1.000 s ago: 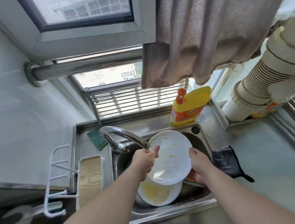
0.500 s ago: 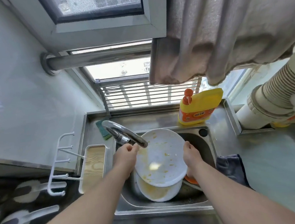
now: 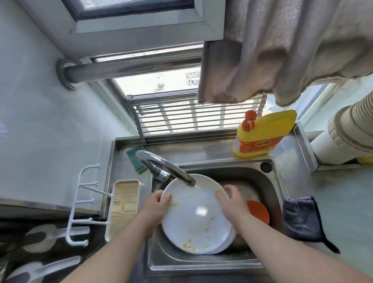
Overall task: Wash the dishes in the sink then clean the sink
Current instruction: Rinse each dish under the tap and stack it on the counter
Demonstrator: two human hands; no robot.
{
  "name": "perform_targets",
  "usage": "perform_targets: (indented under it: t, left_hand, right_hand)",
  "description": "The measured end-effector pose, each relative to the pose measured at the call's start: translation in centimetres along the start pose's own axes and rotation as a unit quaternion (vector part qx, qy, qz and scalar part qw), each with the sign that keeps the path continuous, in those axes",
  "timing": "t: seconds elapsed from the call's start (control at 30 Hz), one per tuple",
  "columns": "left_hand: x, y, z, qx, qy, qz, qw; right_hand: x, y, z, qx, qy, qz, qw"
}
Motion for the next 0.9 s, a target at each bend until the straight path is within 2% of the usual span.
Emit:
perform_targets:
  t: [0.07,0.1,0.13,0.2,0.27,0.37,0.43,0.63,0.73,0.83,0.9]
  left_hand:
    - [0.9,-1.0,-0.5,-0.011,0.003,-0.010,1.000]
    - [1.2,-1.3,-0.5,-0.012,-0.004,-0.007,1.000]
    - [1.3,-1.7,-0.6,-0.011,-0.008,0.000,1.000]
    - [1.4,-2.5,-0.3,-0.001,-0.002,0.015,1.000]
    - [1.6,-3.1,0.1,0.006,0.010,0.014,1.000]
    - [2.8,-3.6,0.4,0.013,-0.003,-0.010,1.000]
    - [3.3,-3.6,0.7,0.021,-0.032,-0.026,0.999]
    - [3.0,-3.6,0.3,0.027,-0.093,-0.038,0.995]
    - [2.3,-3.5,0.3,0.037,-0.114,-0.034,0.992]
    - [1.6,-3.4,0.6,0.058,-0.137,-0.038,0.988]
    - [1.2,-3.0,1.0,0.074,-0.155,-0.041,0.984]
  right_hand:
    - [0.1,-0.3,2.5,0.080,-0.112,-0.050,0.989]
    - [-0.6,-0.5,3.7,0.101,-0.108,-0.045,0.988]
    - [-1.8,-0.5,4.3,0.103,-0.058,-0.010,0.993]
    - [-5.0,-0.8,5.1,0.062,0.094,0.090,0.990]
    - [-7.5,-1.3,5.6,-0.017,0.212,0.164,0.963]
    - [-8.5,-1.3,5.7,-0.141,0.270,0.197,0.932]
    - [-8.1,-0.9,6.0,-0.170,0.279,0.196,0.924]
    - [-7.0,-0.2,7.8,-0.121,0.180,0.193,0.957]
    - [-6.3,-0.1,7.8,-0.067,0.100,0.170,0.978]
    - [-6.2,-0.4,8.0,-0.023,0.048,0.153,0.987]
    - [-6.3,-0.6,7.7,-0.036,0.038,0.163,0.985]
Point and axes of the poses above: each hand's wrist, its own y-axis towards the middle knuckle, its own x-axis out of the back of the hand, z = x × y, the point moved 7 cm from there along y, towards the middle knuckle, and after that the axes turned 2 degrees about -x, right-handed, at the moved point
